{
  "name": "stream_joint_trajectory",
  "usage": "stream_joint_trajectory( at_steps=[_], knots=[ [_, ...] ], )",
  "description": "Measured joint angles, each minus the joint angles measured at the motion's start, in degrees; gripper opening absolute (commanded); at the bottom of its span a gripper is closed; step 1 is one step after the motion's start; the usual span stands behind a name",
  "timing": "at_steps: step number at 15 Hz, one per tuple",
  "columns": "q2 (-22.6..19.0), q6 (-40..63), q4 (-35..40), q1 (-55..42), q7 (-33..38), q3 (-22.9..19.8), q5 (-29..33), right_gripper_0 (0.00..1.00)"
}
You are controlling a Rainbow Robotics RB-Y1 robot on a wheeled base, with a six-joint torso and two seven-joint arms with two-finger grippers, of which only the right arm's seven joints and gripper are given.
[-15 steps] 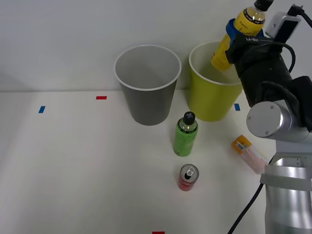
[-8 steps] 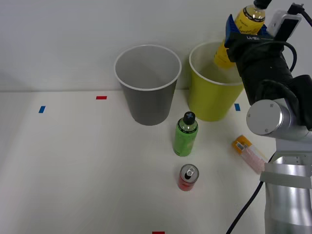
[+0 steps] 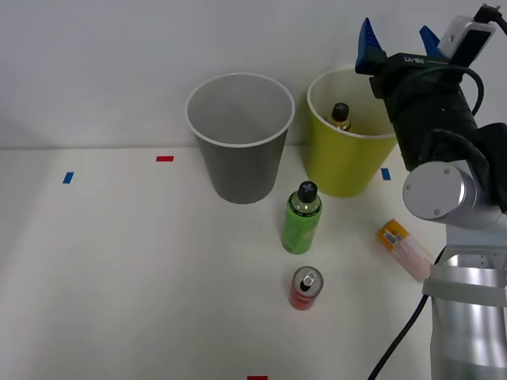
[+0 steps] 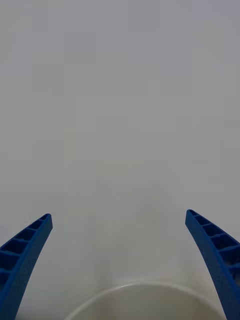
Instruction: Put cans in the gray bin, plastic bottles in the light green bin
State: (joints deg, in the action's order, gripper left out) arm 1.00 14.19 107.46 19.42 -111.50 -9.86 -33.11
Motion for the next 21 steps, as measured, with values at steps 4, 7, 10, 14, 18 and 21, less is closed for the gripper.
stream_joint_trajectory(
  at_steps=[4, 7, 10, 14, 18, 21],
  knots=[
    [0.0, -3.6, 0.1, -1.8, -0.7, 0.9, -0.1, 0.90],
    [0.0, -12.1, 2.6, -9.0, -0.7, 4.8, -1.5, 0.90],
    [0.0, -14.1, 11.0, -19.4, -0.7, 6.8, -1.9, 0.91],
    [0.0, -17.0, 17.9, -31.9, -1.5, 8.9, -1.3, 0.90],
    [-0.1, -23.9, 18.6, -41.5, -3.3, 12.7, 0.1, 0.91],
    [-1.4, -26.7, 18.6, -47.9, -3.8, 15.4, 4.0, 0.91]
  ],
)
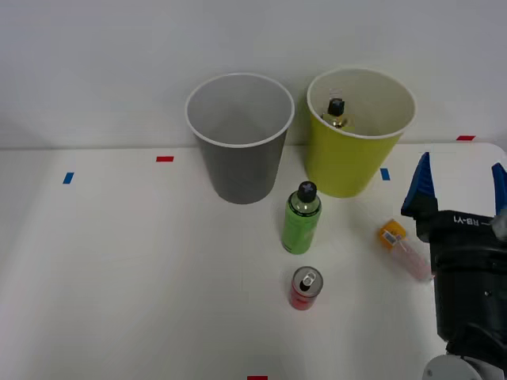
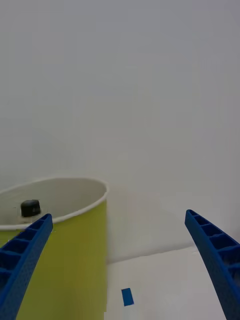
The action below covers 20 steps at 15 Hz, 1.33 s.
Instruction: Put cans in the gray bin, plastic bottles in the light green bin
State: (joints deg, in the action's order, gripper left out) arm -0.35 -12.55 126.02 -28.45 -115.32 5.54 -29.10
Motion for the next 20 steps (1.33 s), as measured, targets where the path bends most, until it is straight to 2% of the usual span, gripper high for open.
stream_joint_trajectory(
  at_steps=[7, 9, 11, 13, 20],
  knots=[
    [-1.8, -2.9, -1.7, -9.5, -0.2, 4.0, 5.4, 0.91],
    [-2.5, -10.2, -6.5, -9.4, -0.3, 4.8, 6.2, 0.90],
    [-3.5, -20.2, -14.3, -8.7, -0.5, 5.8, 7.1, 0.90],
    [-5.2, -24.9, -18.1, -9.4, -0.7, 6.5, 8.5, 0.91],
    [-7.5, -27.8, -18.3, -13.9, -0.1, 5.2, 11.9, 0.90]
  ],
)
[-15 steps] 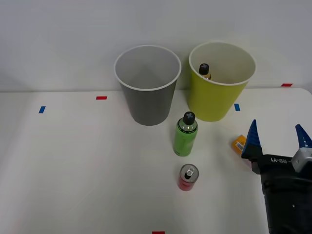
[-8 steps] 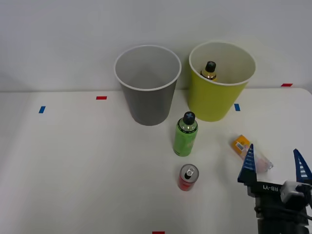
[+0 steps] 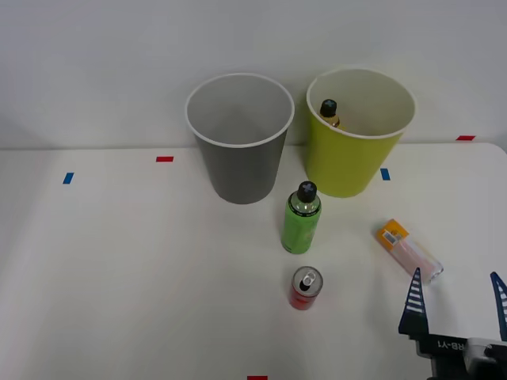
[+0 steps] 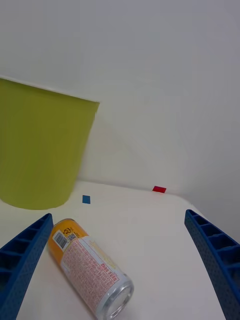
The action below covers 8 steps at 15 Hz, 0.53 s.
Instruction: Put cans in the gray bin, plastic bottles in the light green bin
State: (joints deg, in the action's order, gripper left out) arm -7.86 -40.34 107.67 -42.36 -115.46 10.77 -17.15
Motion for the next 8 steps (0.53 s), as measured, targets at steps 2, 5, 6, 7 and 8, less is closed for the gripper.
stream_joint_trajectory(
  at_steps=[2, 5, 6, 7, 8],
  knots=[
    [0.0, -0.1, 0.0, -0.5, 0.1, -0.4, 1.0, 0.90],
    [0.0, -1.0, 0.0, -2.7, 0.3, -0.9, 3.4, 0.90],
    [-0.1, -1.3, 0.0, -3.3, 0.5, -1.0, 3.7, 0.90],
    [-0.1, -1.4, 0.0, -3.7, 0.8, -1.0, 3.9, 0.90],
    [-0.1, -1.4, 0.0, -4.1, 1.1, -1.1, 3.9, 0.91]
  ],
)
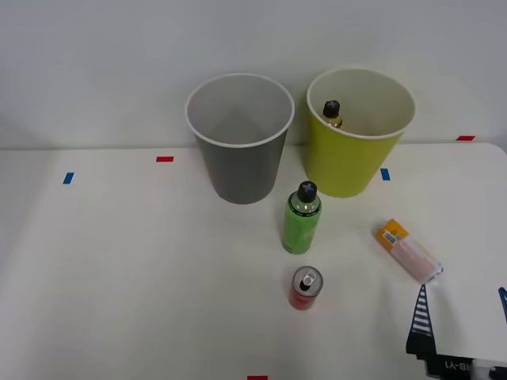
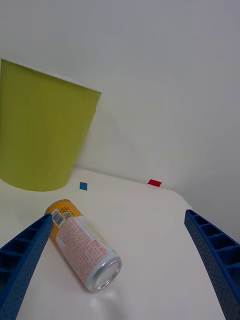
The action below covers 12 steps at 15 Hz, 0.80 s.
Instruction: Put cans in the gray bin, plastic bottles in the light green bin
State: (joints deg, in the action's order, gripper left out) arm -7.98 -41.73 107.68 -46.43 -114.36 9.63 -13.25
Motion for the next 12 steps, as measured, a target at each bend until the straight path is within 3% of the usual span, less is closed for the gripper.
stream_joint_trajectory(
  at_steps=[2, 9, 12],
  knots=[
    [0.4, 0.0, 0.0, -0.7, 2.8, -0.8, 1.4, 0.90],
    [6.4, 0.0, -0.3, -5.8, 30.6, -6.8, 17.5, 0.91],
    [7.1, -2.6, -5.3, -5.0, 39.5, -8.9, 22.5, 0.90]
  ],
)
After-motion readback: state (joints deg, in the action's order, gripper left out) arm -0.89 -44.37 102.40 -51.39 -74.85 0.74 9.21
